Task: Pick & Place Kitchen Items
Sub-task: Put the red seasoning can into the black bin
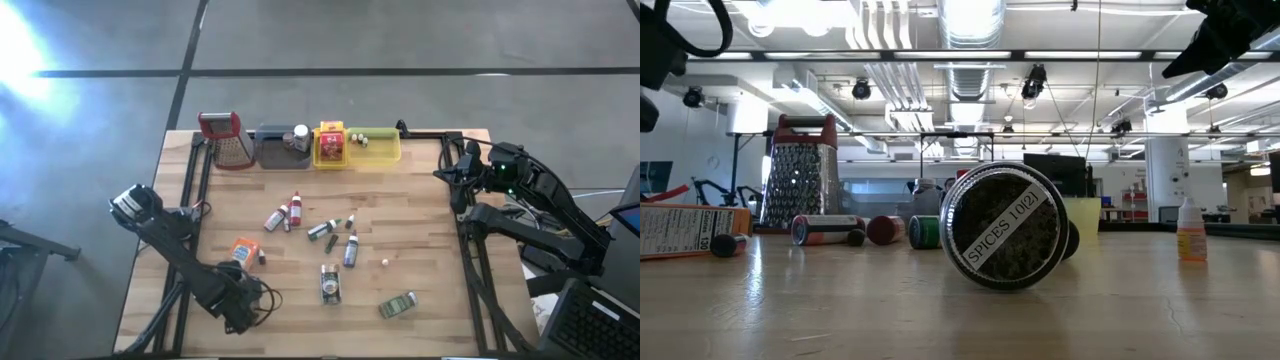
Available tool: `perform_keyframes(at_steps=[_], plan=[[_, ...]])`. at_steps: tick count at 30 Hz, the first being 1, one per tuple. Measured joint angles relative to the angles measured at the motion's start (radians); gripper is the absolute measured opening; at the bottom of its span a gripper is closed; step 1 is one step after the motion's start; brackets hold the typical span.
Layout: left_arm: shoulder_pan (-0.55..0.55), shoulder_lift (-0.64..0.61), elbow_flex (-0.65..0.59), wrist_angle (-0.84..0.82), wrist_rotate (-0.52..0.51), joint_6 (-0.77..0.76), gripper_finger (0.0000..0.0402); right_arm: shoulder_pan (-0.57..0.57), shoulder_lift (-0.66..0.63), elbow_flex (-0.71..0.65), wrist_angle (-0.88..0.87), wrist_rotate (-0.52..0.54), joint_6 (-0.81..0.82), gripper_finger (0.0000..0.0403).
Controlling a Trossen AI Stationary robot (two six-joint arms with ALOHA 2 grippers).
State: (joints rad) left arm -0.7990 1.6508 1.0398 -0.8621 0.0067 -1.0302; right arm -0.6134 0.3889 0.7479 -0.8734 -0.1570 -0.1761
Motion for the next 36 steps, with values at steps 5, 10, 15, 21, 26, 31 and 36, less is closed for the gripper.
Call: perform_keyframes(at_steps=[5,10,15,21,26,31,36], plan=[[0.001,0.000,-0.045,0.055,0.000,-0.003,0.0399,0.000,0.000,0.000,0.000,0.000,0.000,0.0008],[0.002,0.000,-0.079,0.095,-0.001,-0.016,0.0399,0.000,0.000,0.000,0.000,0.000,0.000,0.0008],[0.003,0.000,-0.099,0.122,-0.004,-0.025,0.0399,0.000,0.000,0.000,0.000,0.000,0.000,0.0008],[0.003,0.000,-0.099,0.134,-0.005,-0.023,0.0399,0.000,0.000,0.000,0.001,0.000,0.000,0.0008],[0.003,0.000,-0.099,0.137,0.000,-0.022,0.0393,0.000,0.000,0.000,0.001,0.000,0.000,0.0008],[0.003,0.000,-0.099,0.138,0.007,-0.018,0.0367,0.000,0.000,0.000,0.001,0.000,0.000,0.0008],[0.005,0.000,-0.099,0.148,0.008,-0.019,0.0338,0.000,0.000,0.000,0.001,0.000,0.000,0.0008]])
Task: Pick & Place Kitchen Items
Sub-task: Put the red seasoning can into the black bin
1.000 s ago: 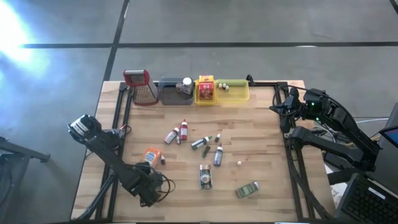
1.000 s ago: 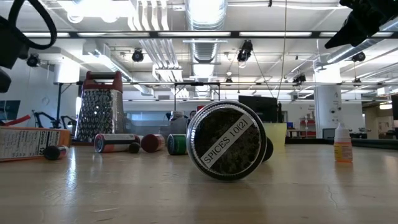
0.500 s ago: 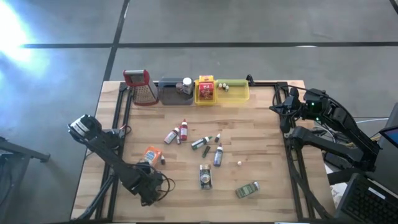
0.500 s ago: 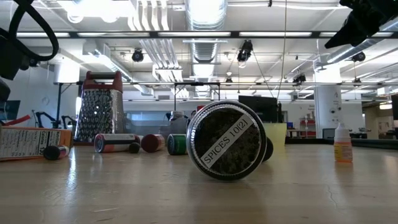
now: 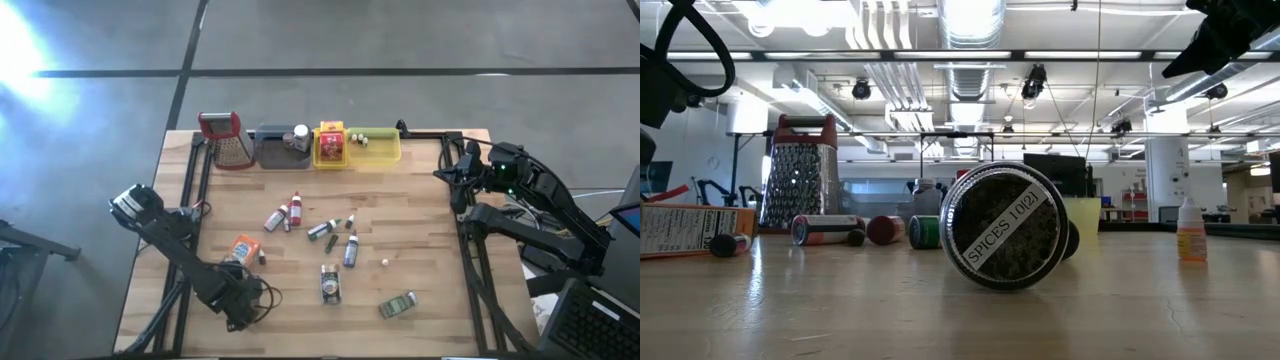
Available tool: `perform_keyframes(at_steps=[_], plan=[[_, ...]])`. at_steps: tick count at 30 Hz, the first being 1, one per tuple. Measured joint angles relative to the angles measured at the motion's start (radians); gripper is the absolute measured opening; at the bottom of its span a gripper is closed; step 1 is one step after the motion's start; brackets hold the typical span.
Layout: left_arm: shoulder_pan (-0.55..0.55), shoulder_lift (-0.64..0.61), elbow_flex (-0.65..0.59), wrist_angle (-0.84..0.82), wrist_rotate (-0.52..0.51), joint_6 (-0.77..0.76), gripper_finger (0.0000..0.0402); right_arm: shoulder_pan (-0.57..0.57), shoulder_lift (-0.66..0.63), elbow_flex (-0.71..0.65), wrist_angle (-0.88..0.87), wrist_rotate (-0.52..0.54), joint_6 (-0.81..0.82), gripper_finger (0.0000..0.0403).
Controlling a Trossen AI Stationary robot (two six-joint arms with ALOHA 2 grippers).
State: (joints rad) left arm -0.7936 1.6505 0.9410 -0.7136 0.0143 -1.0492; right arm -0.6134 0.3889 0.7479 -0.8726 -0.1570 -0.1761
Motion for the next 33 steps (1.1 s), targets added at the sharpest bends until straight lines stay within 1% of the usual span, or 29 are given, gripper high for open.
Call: perform_keyframes(at_steps=[3,9,13,16,24,26,30,33], plan=[[0.003,-0.001,0.000,0.015,0.001,0.000,0.0332,0.000,0.000,0.000,0.000,0.000,0.000,0.0008],[0.022,-0.006,0.012,0.052,-0.005,-0.025,0.0332,0.000,0.000,0.000,0.000,0.000,0.000,0.0008],[0.068,-0.013,0.045,0.058,-0.035,-0.097,0.0331,0.000,0.000,0.000,0.000,0.000,0.000,0.0008],[0.110,-0.014,0.067,0.060,-0.050,-0.097,0.0331,0.000,0.000,0.000,0.000,0.000,0.000,0.0008],[0.213,-0.014,0.135,0.117,-0.049,-0.068,0.0331,0.000,0.000,0.000,0.000,0.000,0.000,0.0008],[0.237,-0.014,0.151,0.130,-0.053,-0.041,0.0330,0.000,0.000,0.000,0.000,0.000,0.000,0.0008],[0.289,-0.014,0.164,0.206,-0.072,0.026,0.0330,0.000,0.000,0.000,0.000,0.000,0.000,0.0008],[0.335,-0.014,0.177,0.226,-0.076,0.046,0.0330,0.000,0.000,0.000,0.000,0.000,0.000,0.0008]])
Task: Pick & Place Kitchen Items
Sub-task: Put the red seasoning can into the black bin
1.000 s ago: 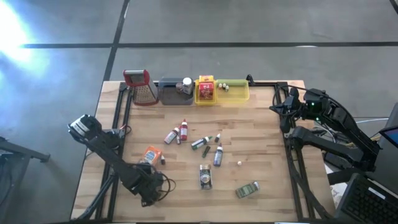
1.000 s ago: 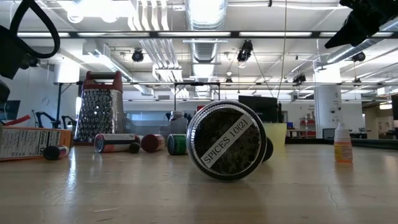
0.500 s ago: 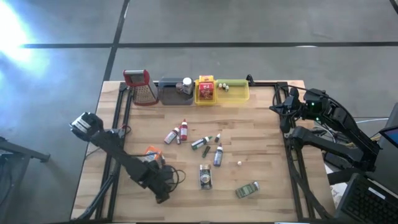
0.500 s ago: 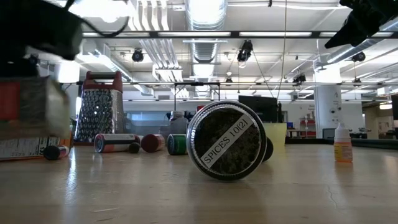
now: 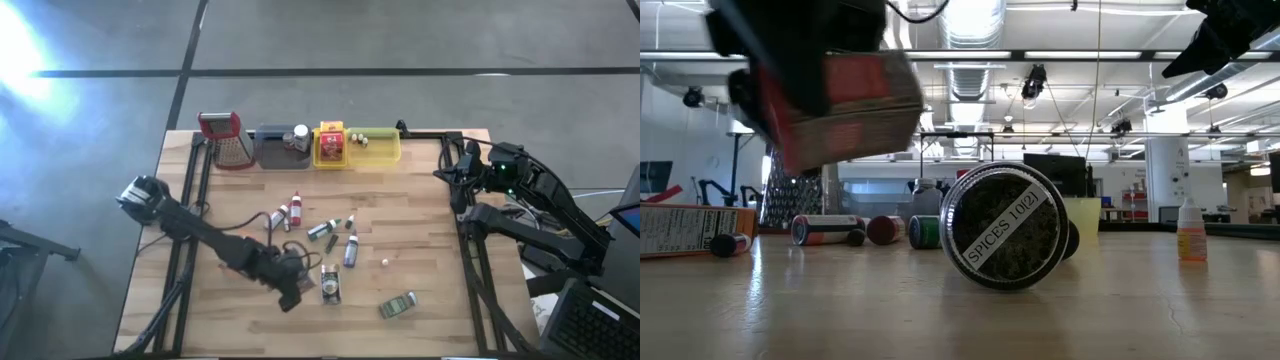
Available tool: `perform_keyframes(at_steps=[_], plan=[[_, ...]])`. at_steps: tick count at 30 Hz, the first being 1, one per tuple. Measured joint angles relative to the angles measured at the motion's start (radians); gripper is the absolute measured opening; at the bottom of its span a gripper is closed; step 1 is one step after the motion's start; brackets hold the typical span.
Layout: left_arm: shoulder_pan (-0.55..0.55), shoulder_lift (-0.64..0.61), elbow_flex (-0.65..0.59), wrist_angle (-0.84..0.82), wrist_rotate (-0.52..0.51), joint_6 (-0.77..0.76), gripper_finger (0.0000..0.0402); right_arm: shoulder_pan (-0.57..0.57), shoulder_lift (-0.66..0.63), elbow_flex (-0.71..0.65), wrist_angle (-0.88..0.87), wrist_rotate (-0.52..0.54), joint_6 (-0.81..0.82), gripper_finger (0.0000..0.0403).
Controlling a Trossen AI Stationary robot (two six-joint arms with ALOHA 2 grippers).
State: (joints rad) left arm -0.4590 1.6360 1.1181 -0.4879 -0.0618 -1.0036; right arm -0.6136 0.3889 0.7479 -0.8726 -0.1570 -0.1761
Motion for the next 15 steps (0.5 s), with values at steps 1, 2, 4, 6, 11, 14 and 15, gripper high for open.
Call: perform_keyframes(at_steps=[1,2,4,6,11,14,15], plan=[[0.013,0.000,0.005,-0.001,0.000,0.000,0.0330,0.000,0.000,0.000,0.000,0.000,0.000,0.0008],[0.023,-0.001,0.009,0.000,0.000,0.001,0.0330,0.000,0.000,0.000,0.000,0.000,0.000,0.0008],[0.039,-0.007,0.012,-0.001,0.001,0.017,0.0330,0.000,0.000,0.000,0.000,0.000,0.000,0.0008],[0.054,-0.020,0.014,-0.002,0.003,0.038,0.0330,0.000,0.000,0.000,0.000,0.000,0.000,0.0008],[0.093,-0.068,0.014,-0.003,0.003,0.040,0.0330,0.000,0.000,0.000,0.000,0.001,0.001,0.0008],[0.112,-0.105,0.014,-0.004,0.004,0.040,0.0330,0.000,0.004,0.000,0.001,0.065,0.027,0.0008],[0.119,-0.117,0.014,-0.004,0.003,0.040,0.0330,0.000,0.006,0.000,0.001,0.093,0.040,0.0008]])
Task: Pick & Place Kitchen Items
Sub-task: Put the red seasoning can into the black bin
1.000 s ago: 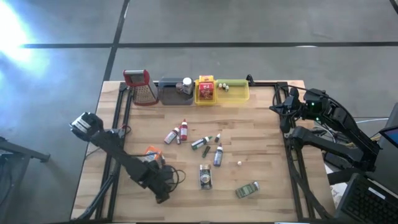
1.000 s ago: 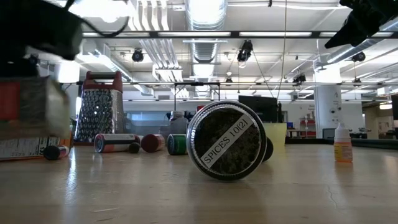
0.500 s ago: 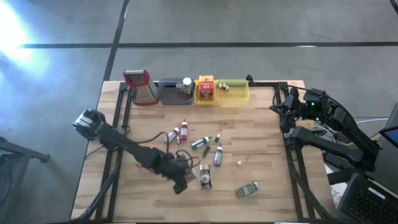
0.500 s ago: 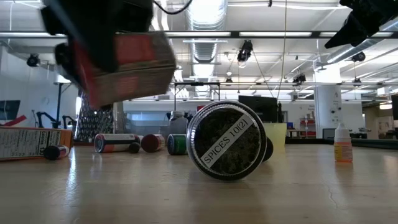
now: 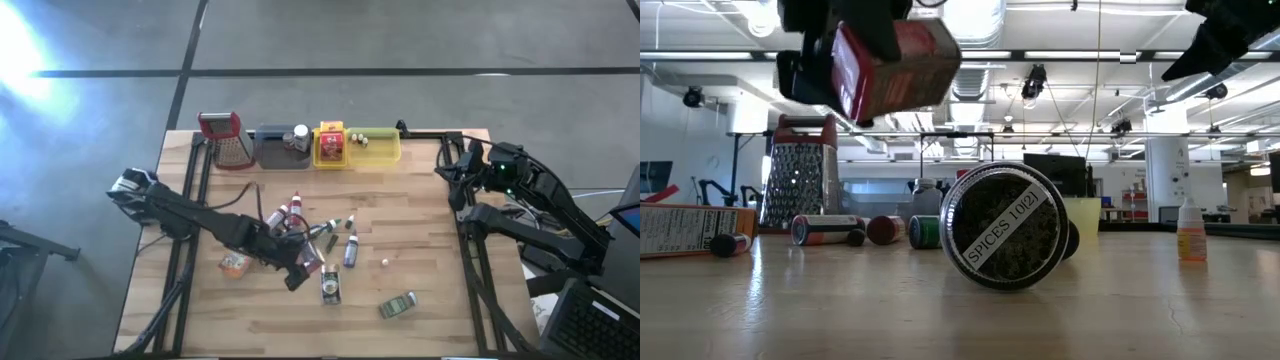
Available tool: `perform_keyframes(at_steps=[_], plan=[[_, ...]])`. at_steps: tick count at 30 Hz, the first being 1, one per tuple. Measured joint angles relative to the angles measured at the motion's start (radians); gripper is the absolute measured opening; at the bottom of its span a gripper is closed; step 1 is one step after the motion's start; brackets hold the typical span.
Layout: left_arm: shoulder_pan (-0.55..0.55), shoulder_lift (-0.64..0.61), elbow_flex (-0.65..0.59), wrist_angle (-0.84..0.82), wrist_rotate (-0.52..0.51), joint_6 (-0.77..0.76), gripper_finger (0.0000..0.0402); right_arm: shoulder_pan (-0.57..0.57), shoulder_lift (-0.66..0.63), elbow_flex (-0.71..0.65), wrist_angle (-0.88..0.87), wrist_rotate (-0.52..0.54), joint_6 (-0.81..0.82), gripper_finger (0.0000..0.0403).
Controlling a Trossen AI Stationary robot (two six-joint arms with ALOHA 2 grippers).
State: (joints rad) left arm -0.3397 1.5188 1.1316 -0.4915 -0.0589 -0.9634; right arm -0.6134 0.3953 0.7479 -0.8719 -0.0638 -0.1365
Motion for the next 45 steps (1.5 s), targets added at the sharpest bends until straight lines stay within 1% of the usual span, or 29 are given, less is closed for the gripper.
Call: perform_keyframes(at_steps=[2,11,14,19,25,33,36,38,41,45], plan=[[0.014,-0.026,-0.001,-0.001,-0.002,0.001,0.0330,0.000,0.006,0.000,0.000,0.044,0.016,0.0008],[0.110,-0.100,-0.005,0.013,-0.022,0.000,0.0330,0.000,0.007,0.000,0.001,0.047,0.018,0.0008],[0.137,-0.101,-0.005,0.012,-0.025,-0.002,0.0330,0.000,0.008,0.000,0.001,0.048,0.018,0.0008],[0.173,-0.105,-0.006,0.021,0.025,0.002,0.0330,0.000,0.007,0.000,0.001,0.048,0.017,0.0008],[0.212,-0.110,-0.006,0.031,0.045,-0.007,0.0330,0.000,0.007,0.000,0.001,0.047,0.017,0.0008],[0.234,-0.111,-0.006,0.068,0.045,-0.104,0.0330,0.000,0.007,0.000,0.001,0.047,0.017,0.0008],[0.240,-0.112,-0.006,0.102,0.044,-0.218,0.0330,0.000,0.007,0.000,0.001,0.047,0.017,0.0008],[0.243,-0.112,-0.006,0.092,0.038,-0.351,0.0330,0.000,0.007,0.000,0.001,0.047,0.017,0.0008],[0.249,-0.114,-0.006,0.093,0.035,-0.601,0.0330,0.000,0.007,0.000,0.001,0.047,0.017,0.0008],[0.249,-0.115,-0.006,0.088,0.035,-0.994,0.0330,0.000,0.007,0.000,0.001,0.047,0.017,0.0008]])
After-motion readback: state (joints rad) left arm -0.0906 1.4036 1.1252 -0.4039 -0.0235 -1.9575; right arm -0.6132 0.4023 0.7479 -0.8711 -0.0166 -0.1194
